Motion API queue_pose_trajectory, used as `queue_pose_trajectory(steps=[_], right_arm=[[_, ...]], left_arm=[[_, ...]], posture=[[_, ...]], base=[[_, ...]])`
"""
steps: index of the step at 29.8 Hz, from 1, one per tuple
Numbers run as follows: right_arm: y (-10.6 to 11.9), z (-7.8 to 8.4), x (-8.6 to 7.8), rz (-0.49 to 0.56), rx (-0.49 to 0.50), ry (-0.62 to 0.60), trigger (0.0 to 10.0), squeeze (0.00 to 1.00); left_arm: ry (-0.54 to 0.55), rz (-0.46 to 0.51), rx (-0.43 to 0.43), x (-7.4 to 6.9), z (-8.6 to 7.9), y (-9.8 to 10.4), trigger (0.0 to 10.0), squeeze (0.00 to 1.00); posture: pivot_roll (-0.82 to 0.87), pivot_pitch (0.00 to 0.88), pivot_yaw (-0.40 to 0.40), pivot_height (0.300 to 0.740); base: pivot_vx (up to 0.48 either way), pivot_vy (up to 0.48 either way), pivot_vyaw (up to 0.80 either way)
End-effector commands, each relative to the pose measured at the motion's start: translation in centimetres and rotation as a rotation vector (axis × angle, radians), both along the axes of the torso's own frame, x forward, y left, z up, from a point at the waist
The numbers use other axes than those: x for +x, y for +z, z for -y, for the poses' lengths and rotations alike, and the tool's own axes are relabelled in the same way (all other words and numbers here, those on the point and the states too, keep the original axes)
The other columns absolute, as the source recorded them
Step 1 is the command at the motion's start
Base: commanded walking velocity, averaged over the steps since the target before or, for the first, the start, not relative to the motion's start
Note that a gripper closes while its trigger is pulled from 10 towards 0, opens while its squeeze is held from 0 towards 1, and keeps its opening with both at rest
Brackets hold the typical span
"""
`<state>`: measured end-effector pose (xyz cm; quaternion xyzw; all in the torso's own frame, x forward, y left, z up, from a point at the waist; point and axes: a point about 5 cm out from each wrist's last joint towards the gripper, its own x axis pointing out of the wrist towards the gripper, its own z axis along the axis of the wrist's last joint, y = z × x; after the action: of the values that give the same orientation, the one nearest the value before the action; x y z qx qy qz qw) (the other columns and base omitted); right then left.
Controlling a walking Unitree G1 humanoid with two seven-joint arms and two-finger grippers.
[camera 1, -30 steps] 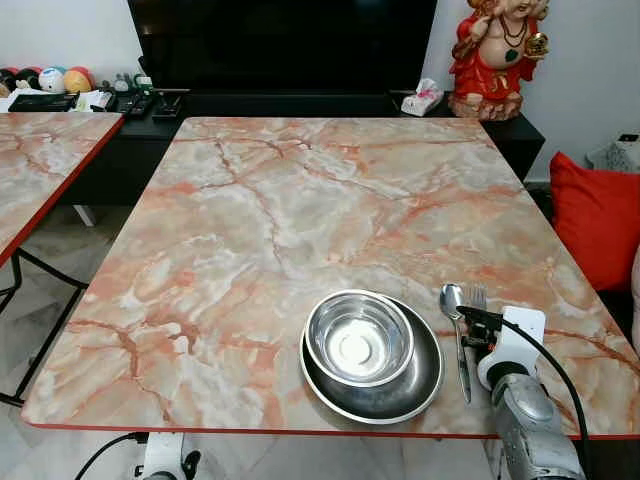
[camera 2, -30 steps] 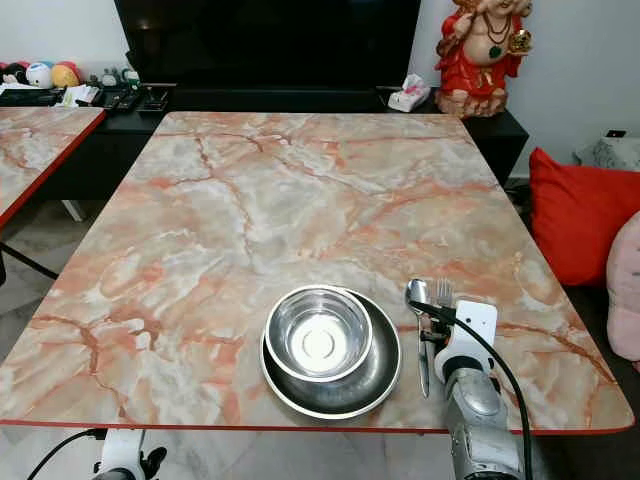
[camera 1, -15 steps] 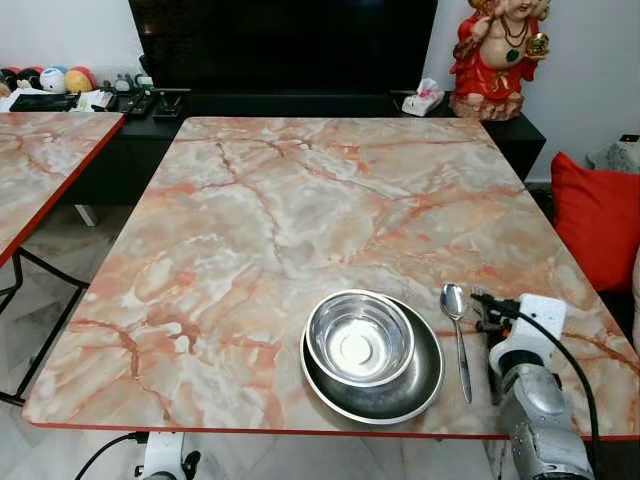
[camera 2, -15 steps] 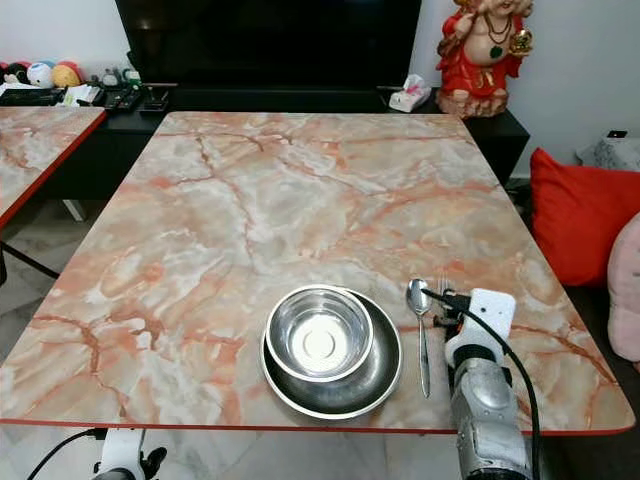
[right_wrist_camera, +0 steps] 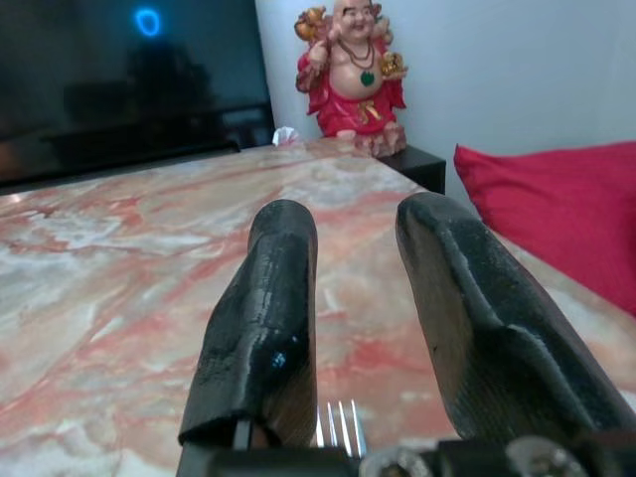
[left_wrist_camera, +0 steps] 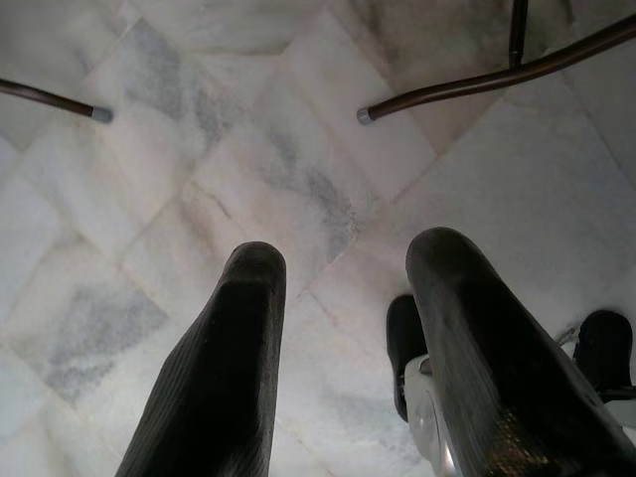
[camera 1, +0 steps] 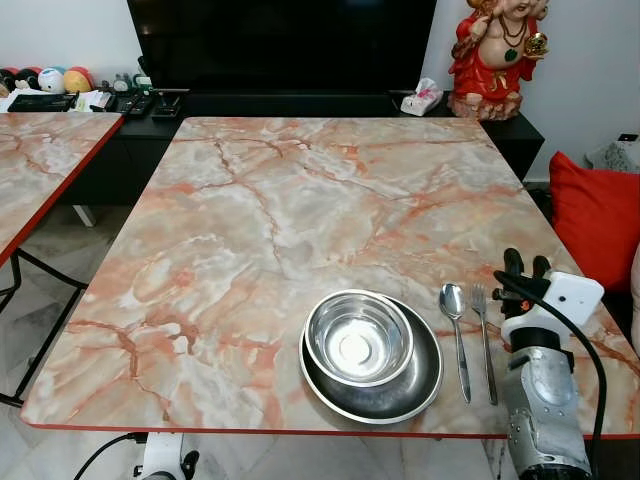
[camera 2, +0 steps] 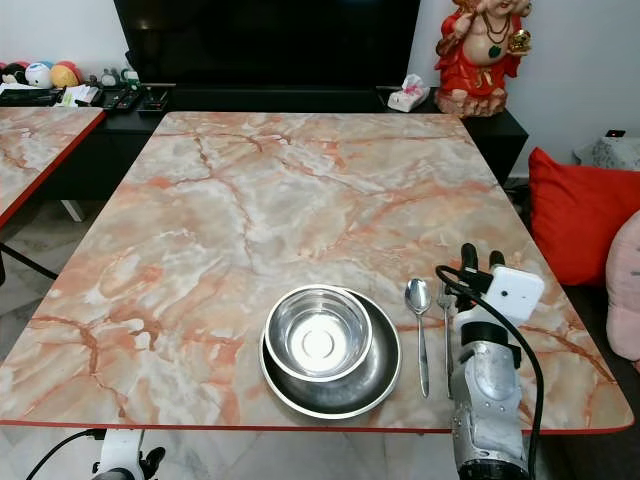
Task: Setting the table
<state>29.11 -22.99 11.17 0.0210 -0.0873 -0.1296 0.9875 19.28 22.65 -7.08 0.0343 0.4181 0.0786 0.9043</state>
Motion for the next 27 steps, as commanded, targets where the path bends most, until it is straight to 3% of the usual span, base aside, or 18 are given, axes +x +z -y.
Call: queue_pose_trajectory(steps=[1,9,27], right_arm=[[0.7,-0.1,0.3,0.036,0.0,-0.004,10.0,0.0],[1.5,-0.7,0.9,0.074,0.005,0.016,10.0,0.0],[2.9,-0.5,1.2,0.141,-0.018,-0.019,10.0,0.0]], left_arm=[[0.02,-0.022,-0.008,-0.6,-0.2,-0.3,10.0,0.0],[0.018,-0.021,-0.007,-0.5,-0.1,-0.3,10.0,0.0],[0.017,-0.014,-0.009,-0.2,0.2,-0.2,10.0,0.0]], posture=[[0.01,0.0,-0.011,0.74],[0.01,0.0,-0.013,0.74],[0.01,0.0,-0.008,0.74]], base=[[0.0,0.0,0.0],[0.0,0.37,0.0],[0.0,0.433,0.0]])
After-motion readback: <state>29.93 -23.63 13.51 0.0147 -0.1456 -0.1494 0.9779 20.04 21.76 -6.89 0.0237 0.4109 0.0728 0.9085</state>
